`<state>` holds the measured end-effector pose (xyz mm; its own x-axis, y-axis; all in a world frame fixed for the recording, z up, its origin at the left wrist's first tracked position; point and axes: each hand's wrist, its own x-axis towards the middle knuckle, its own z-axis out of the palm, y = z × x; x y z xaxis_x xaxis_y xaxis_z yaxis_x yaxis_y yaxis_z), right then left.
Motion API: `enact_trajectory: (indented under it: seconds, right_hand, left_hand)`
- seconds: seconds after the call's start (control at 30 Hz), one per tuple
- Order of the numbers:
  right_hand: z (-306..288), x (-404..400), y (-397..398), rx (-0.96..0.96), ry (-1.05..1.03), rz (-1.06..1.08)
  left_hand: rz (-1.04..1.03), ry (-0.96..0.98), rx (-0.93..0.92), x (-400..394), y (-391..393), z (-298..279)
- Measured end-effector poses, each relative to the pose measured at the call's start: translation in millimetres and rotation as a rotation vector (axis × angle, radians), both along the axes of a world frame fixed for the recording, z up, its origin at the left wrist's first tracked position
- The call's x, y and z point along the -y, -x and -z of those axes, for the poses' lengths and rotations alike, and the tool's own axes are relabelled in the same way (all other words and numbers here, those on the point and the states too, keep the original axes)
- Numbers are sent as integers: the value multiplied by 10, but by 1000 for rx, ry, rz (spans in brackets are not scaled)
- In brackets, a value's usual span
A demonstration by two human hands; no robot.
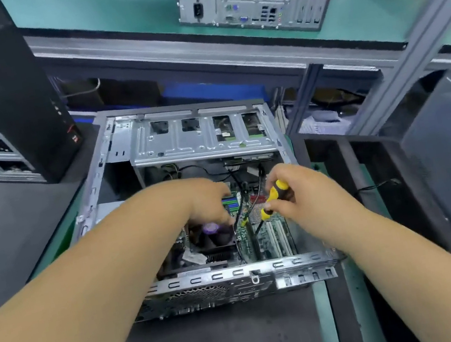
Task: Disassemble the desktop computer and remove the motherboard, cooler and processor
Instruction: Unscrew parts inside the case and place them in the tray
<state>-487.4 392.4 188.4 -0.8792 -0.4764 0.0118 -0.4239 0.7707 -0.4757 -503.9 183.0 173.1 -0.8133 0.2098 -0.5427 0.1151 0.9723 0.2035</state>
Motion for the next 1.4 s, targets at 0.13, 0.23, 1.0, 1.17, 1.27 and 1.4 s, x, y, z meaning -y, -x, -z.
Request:
enact_trajectory:
  seconds: [0.13,0.23,1.0,1.17,1.27,1.4]
  right_hand:
    - [-58,3,53,48,-121,-91]
    - [-53,16,44,97,-152,-161]
    - [-237,513,532,29,359,-603]
    - [-286,986,563,73,258,-790]
    - [-190,1182,470,206,160,-879]
    - [75,1239,400,269,101,-930]
  left_hand:
    - [114,69,13,-122,159,6]
    - [121,26,4,-150,202,129]
    - [-380,-199,-381,372,-337,-238]
    - [-504,-66,-598,550,-702,-161]
    - [-564,-75,-650,585,-778,-78]
    - [-611,-44,-636,623,-721,55]
